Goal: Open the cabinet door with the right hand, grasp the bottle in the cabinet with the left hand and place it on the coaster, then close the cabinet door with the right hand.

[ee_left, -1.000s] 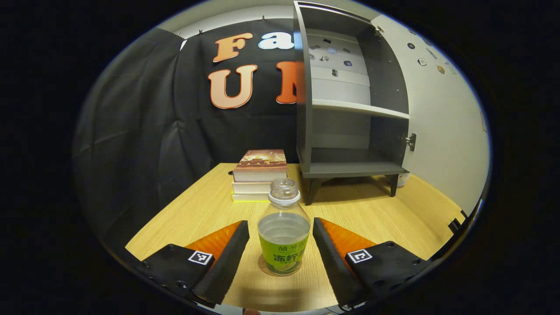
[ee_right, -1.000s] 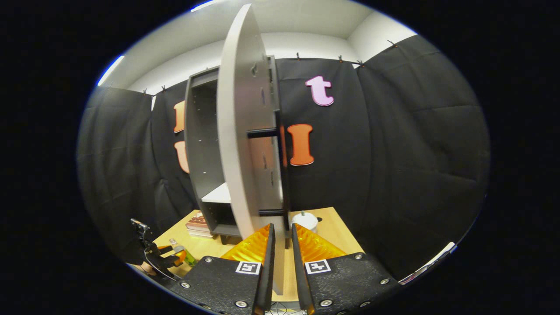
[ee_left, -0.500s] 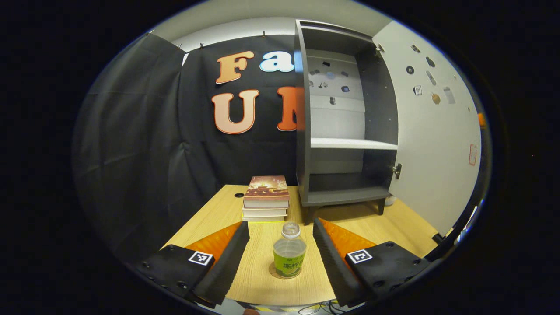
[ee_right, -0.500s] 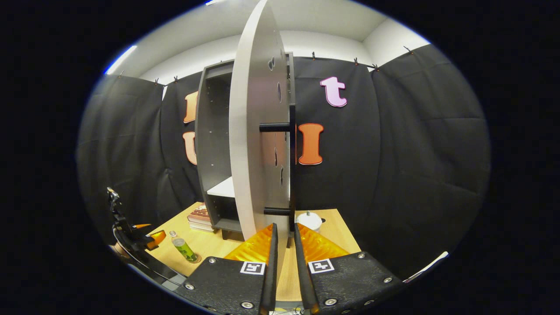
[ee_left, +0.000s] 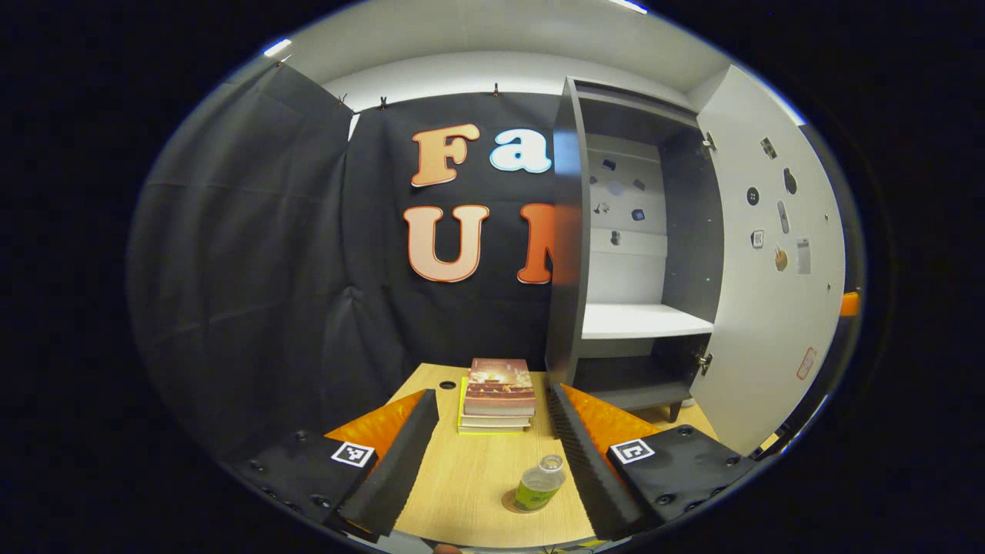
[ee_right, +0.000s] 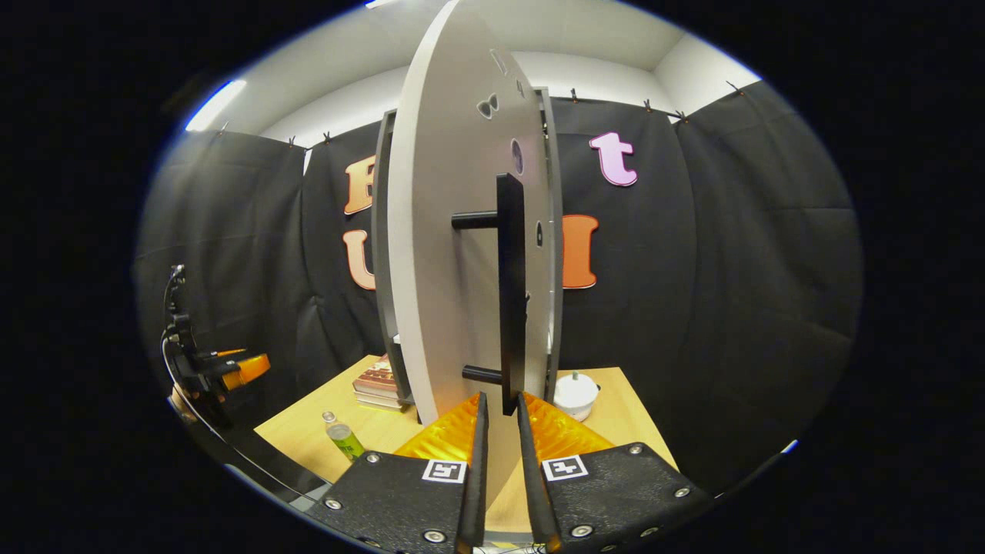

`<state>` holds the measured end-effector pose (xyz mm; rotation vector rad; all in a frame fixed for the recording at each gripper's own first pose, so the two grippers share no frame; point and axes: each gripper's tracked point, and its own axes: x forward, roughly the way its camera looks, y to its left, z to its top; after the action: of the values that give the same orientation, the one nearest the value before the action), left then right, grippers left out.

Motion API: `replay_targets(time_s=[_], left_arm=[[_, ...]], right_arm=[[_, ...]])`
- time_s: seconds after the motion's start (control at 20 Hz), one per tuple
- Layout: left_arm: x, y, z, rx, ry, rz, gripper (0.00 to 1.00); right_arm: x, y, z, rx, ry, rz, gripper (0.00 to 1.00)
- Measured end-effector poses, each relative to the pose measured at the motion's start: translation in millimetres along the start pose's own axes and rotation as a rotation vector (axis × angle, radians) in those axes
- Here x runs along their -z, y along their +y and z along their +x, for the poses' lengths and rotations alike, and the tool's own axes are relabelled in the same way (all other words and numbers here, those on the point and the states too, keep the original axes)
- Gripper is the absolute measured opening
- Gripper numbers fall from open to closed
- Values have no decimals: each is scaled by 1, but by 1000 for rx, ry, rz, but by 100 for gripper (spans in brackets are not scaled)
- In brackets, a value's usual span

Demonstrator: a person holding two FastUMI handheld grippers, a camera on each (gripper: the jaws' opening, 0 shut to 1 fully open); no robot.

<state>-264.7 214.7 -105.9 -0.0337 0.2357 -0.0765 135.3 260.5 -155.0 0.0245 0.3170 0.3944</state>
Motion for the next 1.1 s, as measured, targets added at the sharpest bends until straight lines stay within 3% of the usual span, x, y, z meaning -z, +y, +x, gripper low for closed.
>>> replay_targets(time_s=[0.05, 0.5, 0.85, 1.1], left_arm=[[-7, 7, 0, -7, -10, 7, 96], [-45, 54, 7, 9, -27, 3, 95], [-58, 106, 16, -29, -54, 47, 95], [-65, 138, 22, -58, -50, 25, 96]], right_arm=[[-1, 9, 1, -10, 0, -1, 22], [-8, 84, 43, -84, -15, 45, 22], [-12, 134, 89, -185, -25, 118, 25], [-27, 156, 115, -209, -50, 118, 24]])
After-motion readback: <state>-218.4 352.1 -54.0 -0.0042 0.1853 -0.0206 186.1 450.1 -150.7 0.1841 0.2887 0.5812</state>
